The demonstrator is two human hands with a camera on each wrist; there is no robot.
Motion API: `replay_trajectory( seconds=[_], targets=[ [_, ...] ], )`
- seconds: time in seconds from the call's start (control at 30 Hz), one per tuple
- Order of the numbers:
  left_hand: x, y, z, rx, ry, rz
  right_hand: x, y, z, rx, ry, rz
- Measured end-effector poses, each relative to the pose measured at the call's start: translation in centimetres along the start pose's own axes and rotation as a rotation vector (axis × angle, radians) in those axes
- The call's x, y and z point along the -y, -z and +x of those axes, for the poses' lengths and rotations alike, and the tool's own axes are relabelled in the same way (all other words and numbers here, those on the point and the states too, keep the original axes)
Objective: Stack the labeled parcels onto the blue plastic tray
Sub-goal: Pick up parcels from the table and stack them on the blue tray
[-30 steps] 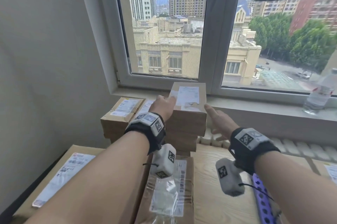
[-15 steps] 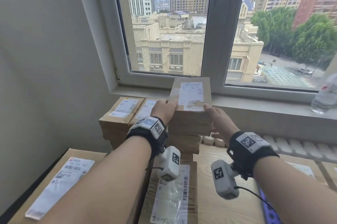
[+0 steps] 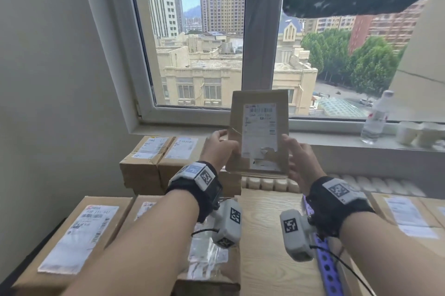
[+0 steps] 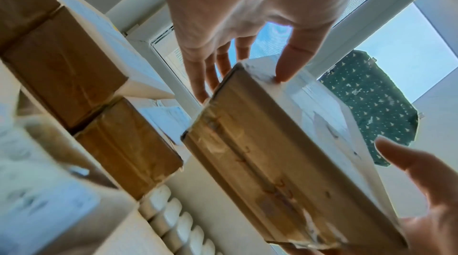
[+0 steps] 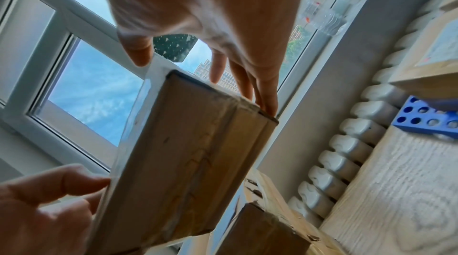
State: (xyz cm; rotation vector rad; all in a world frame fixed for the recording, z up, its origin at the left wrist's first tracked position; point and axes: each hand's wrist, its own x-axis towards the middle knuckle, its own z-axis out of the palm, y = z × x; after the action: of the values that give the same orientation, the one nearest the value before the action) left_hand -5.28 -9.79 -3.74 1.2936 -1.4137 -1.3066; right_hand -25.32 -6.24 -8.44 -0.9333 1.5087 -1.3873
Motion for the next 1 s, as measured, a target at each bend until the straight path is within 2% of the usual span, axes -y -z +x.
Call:
replay_trajectory(
  seconds=[0.23, 0.43, 0.63, 0.8, 1.0],
  targets=[
    [1.6, -5.7, -4.0, 0.220, 0.002, -0.032, -1.8, 5.8, -7.7, -0.099, 0.021, 0.096],
    [3.7, -11.6, -7.6, 0.254, 0.057, -0.073, -3.8, 11.4, -12.3, -0.208, 0.017, 0.111],
    [4.1, -17.6, -11.4, 0.294, 0.046, -0.060, -6.2, 17.3, -15.7, -0.257, 0.010, 0.158],
    [4.8, -24.4, -13.7, 0.325, 0.065, -0.057, -8.3, 24.6, -16.9, -0.268, -0.006, 0.152],
    [4.8, -35.3, -16.4, 0.401, 0.131, -0.078, -9.1, 35.8, -17.4, -0.280, 0.003, 0.165]
  ],
)
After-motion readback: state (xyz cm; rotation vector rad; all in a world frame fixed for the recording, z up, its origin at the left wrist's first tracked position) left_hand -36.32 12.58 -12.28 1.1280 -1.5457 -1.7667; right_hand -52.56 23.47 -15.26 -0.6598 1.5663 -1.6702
